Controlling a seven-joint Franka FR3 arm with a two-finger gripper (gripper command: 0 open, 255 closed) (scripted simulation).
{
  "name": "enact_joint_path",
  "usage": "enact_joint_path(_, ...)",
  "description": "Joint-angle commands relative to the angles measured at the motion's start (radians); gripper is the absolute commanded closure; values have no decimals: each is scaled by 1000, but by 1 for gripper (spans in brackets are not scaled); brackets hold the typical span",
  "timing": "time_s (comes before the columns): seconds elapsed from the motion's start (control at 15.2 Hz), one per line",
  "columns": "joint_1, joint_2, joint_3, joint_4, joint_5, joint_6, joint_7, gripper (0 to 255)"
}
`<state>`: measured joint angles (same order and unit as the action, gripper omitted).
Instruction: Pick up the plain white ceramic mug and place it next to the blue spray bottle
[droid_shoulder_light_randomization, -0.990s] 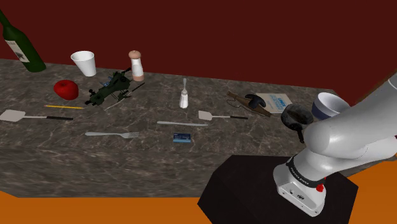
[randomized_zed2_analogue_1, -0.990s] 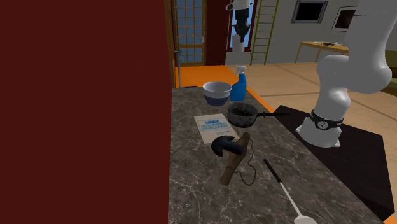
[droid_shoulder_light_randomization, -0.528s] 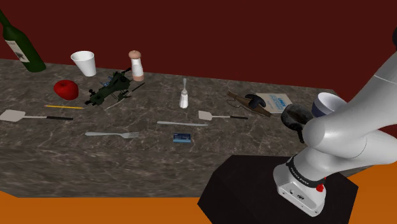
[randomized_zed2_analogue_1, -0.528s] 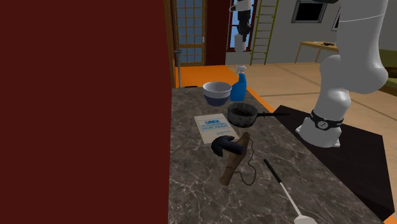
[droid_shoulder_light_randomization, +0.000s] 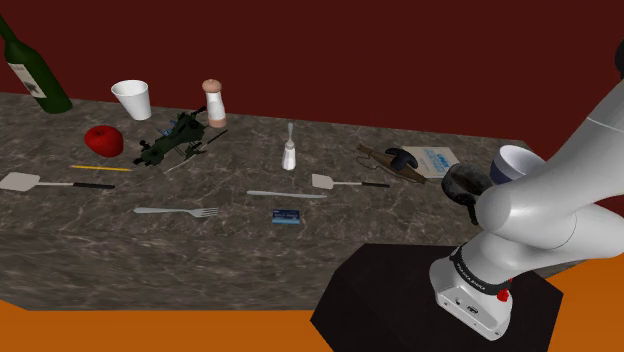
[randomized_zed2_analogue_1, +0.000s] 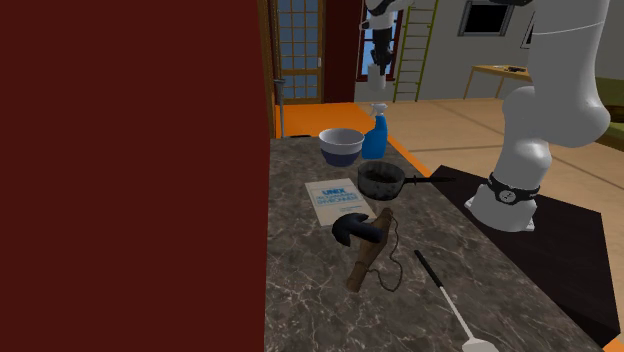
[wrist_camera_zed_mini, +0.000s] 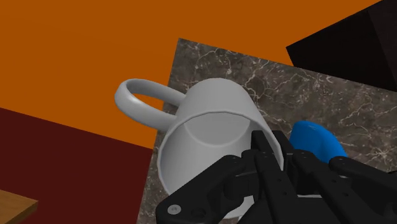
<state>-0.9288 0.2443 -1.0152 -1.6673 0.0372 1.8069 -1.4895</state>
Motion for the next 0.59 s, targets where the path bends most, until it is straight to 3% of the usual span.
enact_joint_path(0.0,1,3,2,-26,3,28,2,255)
enact_joint_path(0.53,-3,25,13,-115,22,130,0,255)
